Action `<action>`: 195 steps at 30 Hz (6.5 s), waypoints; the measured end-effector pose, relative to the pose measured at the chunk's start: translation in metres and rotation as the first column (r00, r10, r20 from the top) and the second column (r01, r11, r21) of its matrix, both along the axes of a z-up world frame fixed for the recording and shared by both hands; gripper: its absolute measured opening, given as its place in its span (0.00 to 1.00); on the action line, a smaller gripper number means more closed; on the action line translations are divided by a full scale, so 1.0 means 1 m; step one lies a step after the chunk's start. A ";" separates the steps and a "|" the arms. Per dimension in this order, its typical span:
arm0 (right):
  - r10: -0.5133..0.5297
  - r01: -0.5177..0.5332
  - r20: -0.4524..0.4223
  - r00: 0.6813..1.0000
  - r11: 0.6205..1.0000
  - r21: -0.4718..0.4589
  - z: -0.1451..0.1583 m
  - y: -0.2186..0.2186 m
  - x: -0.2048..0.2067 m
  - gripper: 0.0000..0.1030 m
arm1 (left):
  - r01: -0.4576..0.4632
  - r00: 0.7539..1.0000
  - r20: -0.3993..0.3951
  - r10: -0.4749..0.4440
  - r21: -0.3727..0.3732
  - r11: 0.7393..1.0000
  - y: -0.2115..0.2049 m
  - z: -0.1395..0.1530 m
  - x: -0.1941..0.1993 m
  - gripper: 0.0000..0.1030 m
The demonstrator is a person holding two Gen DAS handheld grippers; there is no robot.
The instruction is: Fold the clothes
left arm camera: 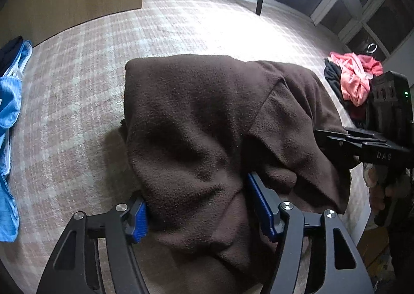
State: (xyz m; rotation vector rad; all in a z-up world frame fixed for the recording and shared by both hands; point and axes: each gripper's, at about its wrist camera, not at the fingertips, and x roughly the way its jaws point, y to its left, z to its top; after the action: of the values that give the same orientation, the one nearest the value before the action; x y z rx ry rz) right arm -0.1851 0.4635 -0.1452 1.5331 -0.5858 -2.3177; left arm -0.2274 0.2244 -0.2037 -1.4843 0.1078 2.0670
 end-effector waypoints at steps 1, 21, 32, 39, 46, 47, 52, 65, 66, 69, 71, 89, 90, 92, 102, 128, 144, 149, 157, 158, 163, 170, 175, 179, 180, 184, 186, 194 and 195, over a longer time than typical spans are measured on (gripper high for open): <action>-0.011 0.011 0.003 1.000 1.000 -0.004 0.002 0.000 0.001 0.36 | -0.009 1.000 -0.002 0.009 0.006 1.000 -0.001 0.000 0.000 0.58; -0.005 0.005 -0.002 1.000 0.988 0.155 0.014 -0.016 0.007 0.68 | -0.099 0.994 0.062 0.094 0.080 0.992 -0.028 0.004 -0.005 0.55; 0.001 -0.008 -0.057 0.998 0.991 -0.131 0.014 0.000 0.016 0.26 | -0.083 0.994 0.078 0.075 0.114 0.990 -0.031 0.014 -0.006 0.28; 0.058 -0.087 -0.236 0.970 0.989 -0.116 0.111 -0.040 0.014 0.26 | -0.030 0.998 -0.052 0.044 0.233 0.972 -0.078 0.099 0.005 0.23; 0.181 -0.235 -0.377 0.908 0.967 -0.102 0.187 -0.147 -0.020 0.26 | -0.055 0.957 -0.264 0.120 0.241 0.969 -0.158 0.186 0.008 0.23; 0.197 -0.257 -0.391 0.899 0.960 -0.108 0.192 -0.166 -0.027 0.26 | -0.080 0.949 -0.281 0.143 0.225 0.971 -0.176 0.191 0.004 0.23; 0.238 -0.342 -0.423 0.874 0.920 -0.189 0.190 -0.269 -0.074 0.26 | -0.206 0.895 -0.369 0.249 0.153 0.967 -0.268 0.218 -0.016 0.23; 0.237 -0.257 -0.223 0.946 0.964 -0.067 0.053 -0.390 -0.165 0.26 | -0.335 0.916 -0.238 0.323 -0.014 0.942 -0.372 0.108 -0.136 0.23; 0.235 -0.249 -0.193 0.953 0.967 -0.047 0.036 -0.391 -0.168 0.26 | -0.336 0.921 -0.217 0.323 -0.024 0.942 -0.375 0.094 -0.146 0.23; 0.234 -0.247 -0.126 0.964 0.964 -0.096 0.006 -0.381 -0.169 0.37 | -0.337 0.933 -0.153 0.327 -0.045 0.940 -0.385 0.057 -0.167 0.35; 0.248 -0.258 -0.095 0.964 0.961 -0.104 0.012 -0.371 -0.165 0.45 | -0.347 0.928 -0.150 0.341 -0.017 0.938 -0.392 0.057 -0.159 0.39; 0.327 -0.311 -0.205 0.922 0.944 0.108 0.025 -0.396 -0.246 0.32 | -0.346 0.920 -0.182 0.346 0.031 0.938 -0.392 0.075 -0.222 0.46; 0.306 -0.300 -0.200 0.931 0.952 0.064 0.027 -0.389 -0.248 0.32 | -0.358 0.922 -0.136 0.362 0.056 0.932 -0.399 0.063 -0.231 0.45; 0.281 -0.278 -0.226 0.933 0.959 0.046 0.048 -0.379 -0.239 0.32 | -0.392 0.910 -0.104 0.401 0.094 0.915 -0.412 0.078 -0.230 0.40; 0.452 -0.436 -0.227 0.863 0.892 0.119 0.052 -0.392 -0.119 0.33 | -0.329 0.922 -0.180 0.342 0.102 0.939 -0.408 0.113 -0.132 0.41; -0.459 0.465 -0.083 0.885 0.854 0.233 0.065 -0.120 0.200 0.63 | 0.137 0.966 -0.234 -0.113 0.089 0.987 -0.146 0.139 0.065 0.61; -0.151 0.320 -0.378 0.914 0.838 0.441 0.145 -0.176 0.271 0.66 | -0.234 0.925 -0.305 0.228 0.019 0.972 -0.192 0.178 0.207 0.74; -0.037 0.234 -0.407 0.913 0.863 0.447 0.146 -0.186 0.318 0.66 | -0.368 0.889 -0.294 0.352 0.002 0.930 -0.201 0.186 0.283 0.74; 0.033 0.192 -0.449 0.893 0.874 0.447 0.156 -0.201 0.380 0.67 | -0.413 0.871 -0.288 0.397 0.008 0.911 -0.202 0.199 0.370 0.74; 0.038 0.195 -0.457 0.889 0.871 0.451 0.158 -0.202 0.386 0.67 | -0.416 0.868 -0.295 0.400 0.008 0.909 -0.202 0.203 0.377 0.74; 0.048 0.202 -0.489 0.871 0.872 0.446 0.167 -0.208 0.404 0.67 | -0.436 0.845 -0.327 0.422 0.035 0.899 -0.206 0.216 0.400 0.74; 0.071 0.185 -0.494 0.866 0.874 0.449 0.168 -0.213 0.415 0.67 | -0.446 0.837 -0.332 0.434 0.046 0.894 -0.208 0.219 0.417 0.74; 0.071 0.180 -0.494 0.867 0.878 0.443 0.167 -0.210 0.419 0.67 | -0.449 0.832 -0.350 0.430 0.029 0.893 -0.204 0.221 0.424 0.74; 0.070 0.181 -0.492 0.868 0.878 0.444 0.165 -0.206 0.421 0.67 | -0.456 0.831 -0.350 0.432 0.016 0.890 -0.201 0.220 0.426 0.74; 0.068 0.181 -0.490 0.869 0.878 0.443 0.164 -0.205 0.421 0.67 | -0.457 0.830 -0.351 0.433 0.016 0.889 -0.200 0.220 0.426 0.74; 0.057 0.183 -0.481 0.875 0.881 0.437 0.161 -0.203 0.421 0.67 | -0.451 0.827 -0.368 0.426 0.020 0.892 -0.196 0.226 0.429 0.74; 0.052 0.183 -0.477 0.877 0.882 0.434 0.159 -0.202 0.421 0.67 | -0.449 0.824 -0.377 0.423 0.020 0.893 -0.194 0.229 0.431 0.74; 0.055 0.179 -0.472 0.880 0.882 0.436 0.158 -0.199 0.419 0.67 | -0.452 0.810 -0.413 0.416 0.012 0.892 -0.187 0.234 0.434 0.73; 0.055 0.178 -0.471 0.880 0.882 0.436 0.158 -0.198 0.419 0.67 | -0.454 0.806 -0.424 0.413 0.004 0.891 -0.186 0.234 0.434 0.73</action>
State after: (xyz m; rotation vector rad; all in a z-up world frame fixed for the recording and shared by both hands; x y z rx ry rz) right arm 0.2335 0.2656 0.0124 1.0297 0.0653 -2.8910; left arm 0.2064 0.0382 0.0305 -1.1720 0.0335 2.7741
